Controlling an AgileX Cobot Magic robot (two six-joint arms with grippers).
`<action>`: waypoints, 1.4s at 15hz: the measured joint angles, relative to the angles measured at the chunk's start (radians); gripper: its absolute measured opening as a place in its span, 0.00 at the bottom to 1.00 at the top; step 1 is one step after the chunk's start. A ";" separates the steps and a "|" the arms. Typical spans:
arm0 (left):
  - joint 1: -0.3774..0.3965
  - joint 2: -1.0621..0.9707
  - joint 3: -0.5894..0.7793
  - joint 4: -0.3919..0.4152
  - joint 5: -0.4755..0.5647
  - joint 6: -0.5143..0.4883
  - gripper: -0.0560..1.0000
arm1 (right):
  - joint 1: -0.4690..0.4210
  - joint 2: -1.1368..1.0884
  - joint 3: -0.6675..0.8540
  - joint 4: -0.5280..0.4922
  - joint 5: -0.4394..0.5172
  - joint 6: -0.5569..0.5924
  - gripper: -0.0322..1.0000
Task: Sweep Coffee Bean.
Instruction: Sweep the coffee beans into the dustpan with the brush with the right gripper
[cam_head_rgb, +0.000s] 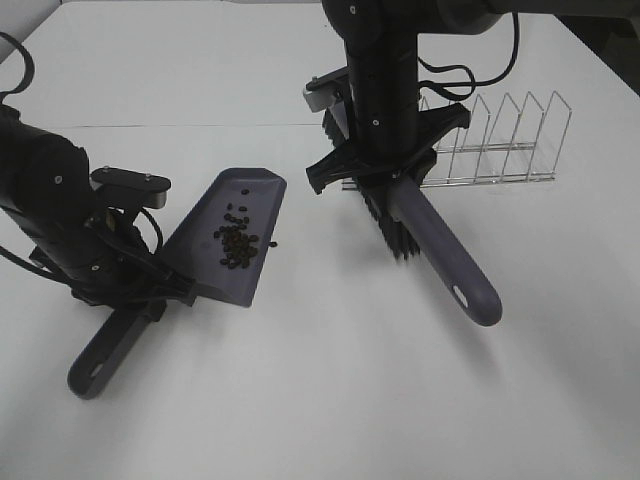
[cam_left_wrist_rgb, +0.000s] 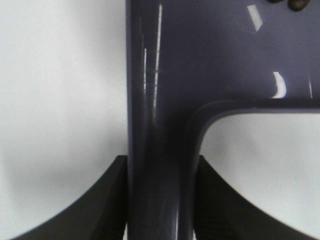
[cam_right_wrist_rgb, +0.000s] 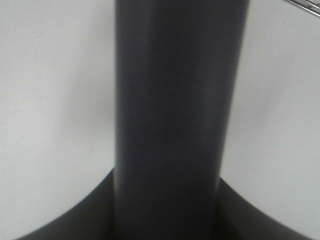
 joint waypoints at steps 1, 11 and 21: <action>0.000 0.000 0.000 0.000 0.000 0.000 0.34 | 0.000 0.016 0.000 0.004 0.000 0.000 0.32; 0.000 0.000 0.000 -0.001 0.000 0.006 0.34 | 0.000 0.113 0.000 0.455 -0.184 -0.023 0.32; 0.000 0.001 0.000 -0.007 -0.001 0.021 0.34 | 0.000 0.117 0.000 0.803 -0.313 -0.253 0.32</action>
